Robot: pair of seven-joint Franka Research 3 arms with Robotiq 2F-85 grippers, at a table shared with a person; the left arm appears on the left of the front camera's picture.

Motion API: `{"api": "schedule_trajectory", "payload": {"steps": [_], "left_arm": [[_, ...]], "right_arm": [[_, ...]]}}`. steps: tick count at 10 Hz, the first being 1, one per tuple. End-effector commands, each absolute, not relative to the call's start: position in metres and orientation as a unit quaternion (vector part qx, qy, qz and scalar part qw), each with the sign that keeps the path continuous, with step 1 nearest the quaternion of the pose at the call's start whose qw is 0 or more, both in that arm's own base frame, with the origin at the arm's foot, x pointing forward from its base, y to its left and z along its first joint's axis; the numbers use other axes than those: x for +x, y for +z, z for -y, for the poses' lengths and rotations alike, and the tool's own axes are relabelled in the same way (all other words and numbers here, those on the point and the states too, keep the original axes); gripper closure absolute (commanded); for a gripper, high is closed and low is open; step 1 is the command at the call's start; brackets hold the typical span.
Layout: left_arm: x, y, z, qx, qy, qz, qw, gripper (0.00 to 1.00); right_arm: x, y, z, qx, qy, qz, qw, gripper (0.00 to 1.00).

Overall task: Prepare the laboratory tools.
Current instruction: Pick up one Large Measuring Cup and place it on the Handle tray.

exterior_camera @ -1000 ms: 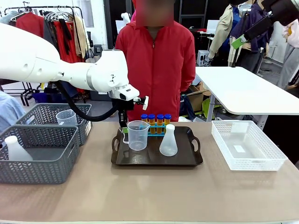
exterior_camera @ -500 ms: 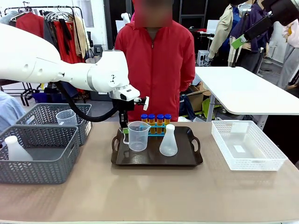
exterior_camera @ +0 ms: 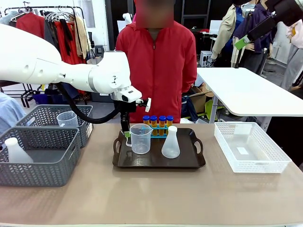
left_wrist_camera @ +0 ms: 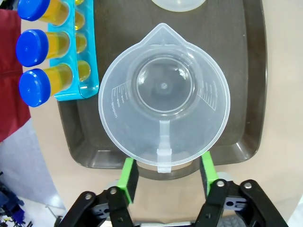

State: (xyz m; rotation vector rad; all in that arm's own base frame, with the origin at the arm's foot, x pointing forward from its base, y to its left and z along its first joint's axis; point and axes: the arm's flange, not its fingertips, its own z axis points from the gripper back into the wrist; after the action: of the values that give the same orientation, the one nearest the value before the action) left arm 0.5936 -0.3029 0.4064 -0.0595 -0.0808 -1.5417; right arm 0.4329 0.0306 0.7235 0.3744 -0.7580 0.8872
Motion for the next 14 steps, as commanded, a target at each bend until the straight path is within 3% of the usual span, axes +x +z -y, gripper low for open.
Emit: {"api": "schedule_trajectory", "payload": {"steps": [1,14], "left_arm": [[0.586,0.407,0.296,-0.04,-0.696,0.036,0.716,0.0],[0.586,0.421,0.304,-0.027,-0.699,0.037,0.714,0.0]], "right_arm": [[0.433,0.725,-0.03,0.181,0.42,0.359,0.814,0.0],[0.433,0.725,-0.03,0.181,0.42,0.359,0.814,0.0]]}}
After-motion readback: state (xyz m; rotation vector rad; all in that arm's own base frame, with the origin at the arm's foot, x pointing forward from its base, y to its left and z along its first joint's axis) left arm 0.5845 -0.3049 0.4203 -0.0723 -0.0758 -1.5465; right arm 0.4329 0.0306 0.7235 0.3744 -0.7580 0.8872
